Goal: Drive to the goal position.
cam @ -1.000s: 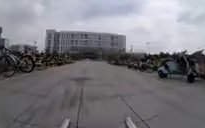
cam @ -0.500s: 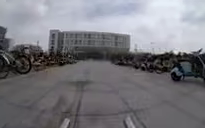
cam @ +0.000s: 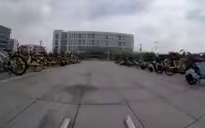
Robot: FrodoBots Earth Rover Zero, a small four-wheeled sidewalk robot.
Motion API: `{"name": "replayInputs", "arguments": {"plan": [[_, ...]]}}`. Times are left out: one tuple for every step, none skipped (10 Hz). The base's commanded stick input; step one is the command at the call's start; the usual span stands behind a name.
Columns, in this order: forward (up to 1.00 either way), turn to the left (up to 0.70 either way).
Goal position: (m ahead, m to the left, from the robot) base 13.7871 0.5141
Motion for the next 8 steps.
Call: {"name": "replayInputs", "arguments": {"plan": [[1.0, 0.0], [1.0, 0.0], [1.0, 0.0], [1.0, 0.0], [1.0, 0.0], [1.0, 0.0], [1.0, -0.02], [1.0, -0.12]]}}
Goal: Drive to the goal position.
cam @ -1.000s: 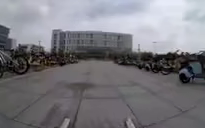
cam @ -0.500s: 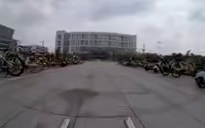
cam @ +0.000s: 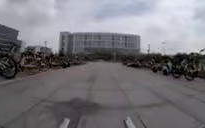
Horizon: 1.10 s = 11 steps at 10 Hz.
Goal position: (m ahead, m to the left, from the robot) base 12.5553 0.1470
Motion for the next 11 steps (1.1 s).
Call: {"name": "replayInputs", "arguments": {"plan": [[1.0, -0.4], [1.0, -0.4], [1.0, -0.4], [1.0, -0.4], [1.0, -0.4], [1.0, -0.4], [1.0, -0.4], [1.0, -0.4], [1.0, -0.4], [1.0, -0.1], [1.0, 0.0]]}}
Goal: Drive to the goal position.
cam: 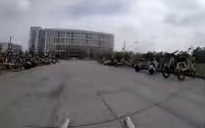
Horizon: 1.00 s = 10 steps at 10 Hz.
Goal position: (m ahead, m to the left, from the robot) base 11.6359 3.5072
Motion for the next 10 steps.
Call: {"name": "replayInputs", "arguments": {"plan": [[1.0, 0.0], [1.0, 0.0], [1.0, 0.0], [1.0, -0.21], [1.0, -0.4], [1.0, -0.4], [1.0, -0.2], [1.0, 0.0], [1.0, 0.0], [1.0, 0.0]]}}
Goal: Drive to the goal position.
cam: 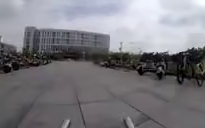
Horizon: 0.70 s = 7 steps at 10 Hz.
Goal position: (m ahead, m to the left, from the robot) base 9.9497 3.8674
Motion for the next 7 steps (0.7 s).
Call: {"name": "replayInputs", "arguments": {"plan": [[1.0, 0.0], [1.0, -0.21], [1.0, -0.27], [0.36, -0.05], [0.0, 0.0], [0.0, 0.0], [0.0, 0.0]]}}
